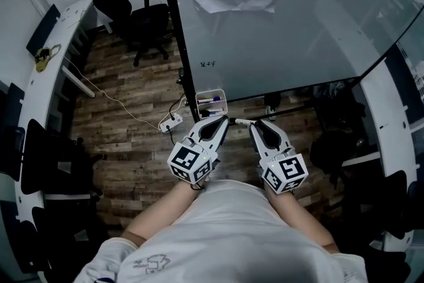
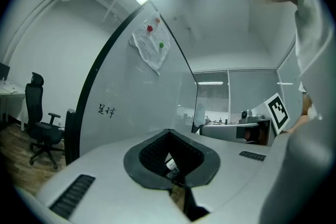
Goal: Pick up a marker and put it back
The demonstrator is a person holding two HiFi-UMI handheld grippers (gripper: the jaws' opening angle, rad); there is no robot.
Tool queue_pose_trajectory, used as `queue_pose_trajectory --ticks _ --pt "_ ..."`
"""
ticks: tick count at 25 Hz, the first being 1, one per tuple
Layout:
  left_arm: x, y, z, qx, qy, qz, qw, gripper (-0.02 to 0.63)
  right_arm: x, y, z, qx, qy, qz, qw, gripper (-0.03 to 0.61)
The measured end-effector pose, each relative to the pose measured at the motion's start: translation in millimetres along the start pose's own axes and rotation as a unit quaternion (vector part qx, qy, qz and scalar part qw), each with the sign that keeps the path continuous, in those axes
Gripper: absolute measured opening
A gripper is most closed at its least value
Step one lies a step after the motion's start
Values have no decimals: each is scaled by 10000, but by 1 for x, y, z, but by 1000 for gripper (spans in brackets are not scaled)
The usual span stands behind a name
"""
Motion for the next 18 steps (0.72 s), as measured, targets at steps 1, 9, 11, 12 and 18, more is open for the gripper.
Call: queue_pose_trajectory --ticks 1,9,11,12,18 --pt "1 -9 4 17 8 -63 10000 5 7 -3 3 -14 44 -55 10000 74" --pt "26 -68 29 156 126 -632 9978 5 54 -8 24 -102 341 -509 9981 74" --pt "33 -78 33 164 136 -737 9971 5 61 -5 28 -98 393 -628 9972 74" --pt "37 -82 34 169 144 -779 9967 5 64 -3 31 -100 415 -677 9968 74" --pt "51 -94 41 183 183 -994 9947 5 70 3 38 -124 498 -848 9951 74"
Point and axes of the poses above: the fingertips, and each gripper's own axes: x backward along the fingers, y to its left, z out of its underside, the point moved 7 cm from there along x, backward along the fingers, and after that the axes turned 7 degrees about -x, right-handed, at the moved point
